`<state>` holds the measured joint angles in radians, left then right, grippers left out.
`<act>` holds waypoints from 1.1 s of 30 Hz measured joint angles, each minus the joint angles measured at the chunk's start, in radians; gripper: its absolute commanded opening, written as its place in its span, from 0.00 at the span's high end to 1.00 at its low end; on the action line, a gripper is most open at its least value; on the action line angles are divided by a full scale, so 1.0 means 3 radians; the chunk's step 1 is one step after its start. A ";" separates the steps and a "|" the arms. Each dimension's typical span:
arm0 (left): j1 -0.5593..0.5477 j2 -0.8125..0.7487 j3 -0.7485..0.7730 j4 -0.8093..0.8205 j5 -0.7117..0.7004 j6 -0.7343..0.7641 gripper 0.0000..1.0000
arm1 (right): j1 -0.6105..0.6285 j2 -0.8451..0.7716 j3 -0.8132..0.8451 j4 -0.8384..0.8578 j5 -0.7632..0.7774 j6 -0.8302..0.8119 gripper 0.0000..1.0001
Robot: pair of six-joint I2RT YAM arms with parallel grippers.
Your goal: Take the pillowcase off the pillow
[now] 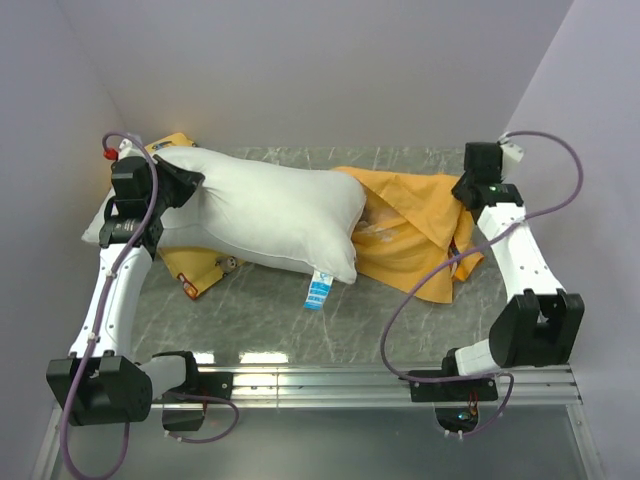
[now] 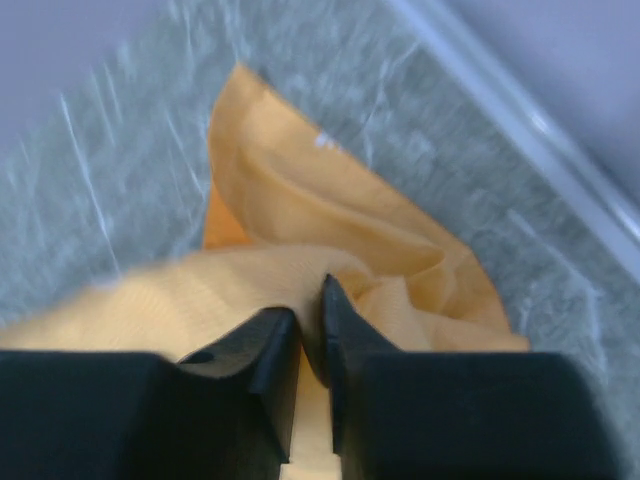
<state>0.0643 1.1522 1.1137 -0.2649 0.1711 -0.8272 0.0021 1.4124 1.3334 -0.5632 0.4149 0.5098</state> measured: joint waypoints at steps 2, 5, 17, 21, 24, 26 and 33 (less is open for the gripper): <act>0.0000 0.0000 -0.0001 -0.0006 0.0022 0.0001 1.00 | 0.0027 0.0099 -0.0225 0.0127 -0.0221 0.0015 0.52; 0.0004 -0.0006 0.0000 -0.0019 0.0061 0.0010 1.00 | 0.0090 0.0155 -0.0445 0.0154 -0.0446 0.0022 0.43; 0.0005 -0.0080 0.0239 -0.0360 0.0079 0.0139 0.99 | 0.1264 -0.0483 -0.0518 0.0593 -0.0970 0.0074 0.32; -0.0020 -0.0098 0.0381 -0.0486 0.0033 0.0238 0.99 | 0.1413 -0.0495 -0.0823 0.0769 -0.1123 0.0130 0.29; -0.0079 -0.0099 0.0509 -0.0586 -0.0010 0.0315 1.00 | 0.1506 -0.0506 -0.0921 0.0748 -0.1203 0.0145 0.26; -0.0170 -0.0086 0.0635 -0.0661 -0.0084 0.0381 0.99 | 0.1521 -0.0572 -0.0921 0.0755 -0.1217 0.0145 0.25; -0.0781 0.0251 0.1499 -0.0872 -0.0350 0.0589 0.99 | 0.1521 -0.0839 -0.0866 0.0813 -0.1367 0.0148 0.26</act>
<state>-0.1699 1.2274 1.5635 -0.5266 0.0662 -0.6506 0.4583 1.1606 1.0737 -0.3195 0.0048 0.5541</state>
